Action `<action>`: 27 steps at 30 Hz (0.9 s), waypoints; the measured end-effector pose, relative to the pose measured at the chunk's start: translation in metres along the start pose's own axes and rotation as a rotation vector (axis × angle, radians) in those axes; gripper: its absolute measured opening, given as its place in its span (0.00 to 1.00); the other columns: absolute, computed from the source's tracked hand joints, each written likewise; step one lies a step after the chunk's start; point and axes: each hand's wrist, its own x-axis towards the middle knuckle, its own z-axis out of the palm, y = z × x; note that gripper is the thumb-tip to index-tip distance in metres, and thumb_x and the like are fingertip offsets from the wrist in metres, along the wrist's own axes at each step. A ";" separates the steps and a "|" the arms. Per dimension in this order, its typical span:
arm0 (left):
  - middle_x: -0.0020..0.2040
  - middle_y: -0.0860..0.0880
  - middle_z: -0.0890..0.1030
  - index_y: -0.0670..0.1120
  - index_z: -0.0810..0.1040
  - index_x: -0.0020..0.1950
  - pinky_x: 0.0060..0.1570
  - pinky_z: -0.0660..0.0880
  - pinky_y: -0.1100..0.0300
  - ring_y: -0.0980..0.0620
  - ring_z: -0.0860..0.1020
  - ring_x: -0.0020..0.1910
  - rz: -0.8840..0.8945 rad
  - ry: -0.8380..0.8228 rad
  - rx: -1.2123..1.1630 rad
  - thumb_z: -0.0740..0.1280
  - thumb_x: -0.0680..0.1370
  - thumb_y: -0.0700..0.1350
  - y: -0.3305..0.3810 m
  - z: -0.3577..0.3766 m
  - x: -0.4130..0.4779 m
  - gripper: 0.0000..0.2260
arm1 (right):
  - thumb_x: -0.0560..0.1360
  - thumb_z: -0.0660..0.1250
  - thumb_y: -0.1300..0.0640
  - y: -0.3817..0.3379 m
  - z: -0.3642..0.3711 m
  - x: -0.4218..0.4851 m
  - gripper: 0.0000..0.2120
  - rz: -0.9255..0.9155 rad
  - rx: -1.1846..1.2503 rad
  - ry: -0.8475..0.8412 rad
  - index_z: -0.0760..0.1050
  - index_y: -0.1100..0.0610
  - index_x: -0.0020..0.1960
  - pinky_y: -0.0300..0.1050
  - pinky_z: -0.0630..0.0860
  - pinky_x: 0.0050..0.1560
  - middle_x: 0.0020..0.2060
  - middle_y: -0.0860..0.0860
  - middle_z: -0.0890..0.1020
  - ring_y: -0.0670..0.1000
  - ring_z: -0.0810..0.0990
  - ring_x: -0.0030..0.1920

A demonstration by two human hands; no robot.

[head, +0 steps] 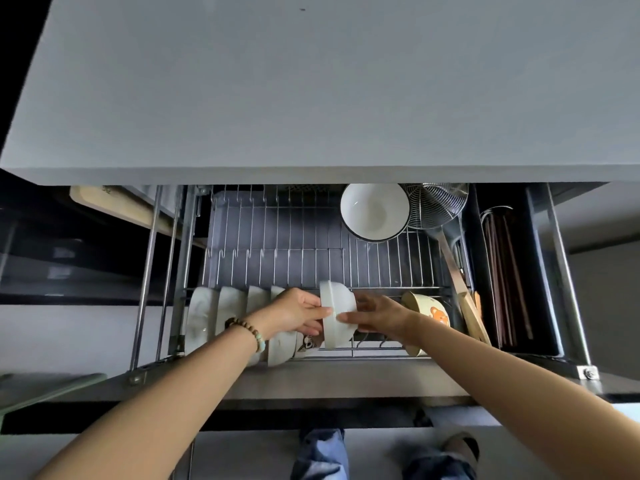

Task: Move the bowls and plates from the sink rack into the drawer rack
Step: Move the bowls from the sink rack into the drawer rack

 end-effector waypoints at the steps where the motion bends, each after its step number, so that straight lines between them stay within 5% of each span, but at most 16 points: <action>1: 0.54 0.42 0.82 0.38 0.77 0.60 0.40 0.79 0.68 0.54 0.82 0.43 0.003 -0.007 0.008 0.67 0.77 0.43 0.001 0.000 0.001 0.14 | 0.70 0.75 0.59 0.000 -0.001 0.001 0.29 -0.001 -0.009 -0.005 0.68 0.56 0.68 0.50 0.77 0.62 0.55 0.53 0.80 0.52 0.80 0.56; 10: 0.51 0.41 0.83 0.43 0.76 0.39 0.35 0.78 0.68 0.54 0.84 0.43 -0.018 -0.039 0.066 0.66 0.78 0.44 -0.002 0.000 -0.002 0.09 | 0.66 0.78 0.52 0.014 0.000 0.007 0.36 -0.001 -0.048 -0.002 0.66 0.55 0.70 0.48 0.80 0.58 0.60 0.54 0.78 0.53 0.79 0.58; 14: 0.45 0.44 0.81 0.44 0.75 0.36 0.33 0.78 0.69 0.55 0.84 0.39 -0.034 -0.049 0.014 0.66 0.78 0.43 -0.002 0.005 -0.003 0.10 | 0.68 0.77 0.56 0.014 -0.004 0.004 0.31 0.009 -0.062 -0.030 0.68 0.55 0.68 0.45 0.80 0.55 0.58 0.53 0.79 0.52 0.79 0.57; 18: 0.28 0.53 0.77 0.45 0.70 0.31 0.32 0.77 0.68 0.54 0.83 0.35 -0.011 -0.006 -0.015 0.66 0.77 0.41 -0.013 0.018 -0.004 0.15 | 0.70 0.75 0.58 0.023 -0.006 -0.002 0.27 -0.011 -0.065 -0.018 0.69 0.53 0.65 0.40 0.80 0.50 0.56 0.52 0.80 0.48 0.80 0.53; 22: 0.36 0.42 0.77 0.41 0.70 0.37 0.37 0.81 0.61 0.52 0.84 0.36 0.007 0.081 0.017 0.67 0.77 0.42 -0.022 0.016 0.001 0.11 | 0.68 0.77 0.55 0.023 0.001 0.009 0.33 -0.028 -0.084 0.013 0.68 0.54 0.69 0.46 0.81 0.54 0.58 0.53 0.80 0.53 0.80 0.57; 27: 0.28 0.45 0.73 0.43 0.65 0.32 0.42 0.81 0.53 0.49 0.84 0.34 -0.011 0.170 0.102 0.66 0.77 0.42 -0.025 0.013 -0.001 0.16 | 0.69 0.76 0.54 0.022 0.011 0.021 0.28 -0.009 -0.069 -0.037 0.70 0.53 0.67 0.48 0.79 0.58 0.57 0.52 0.80 0.51 0.80 0.54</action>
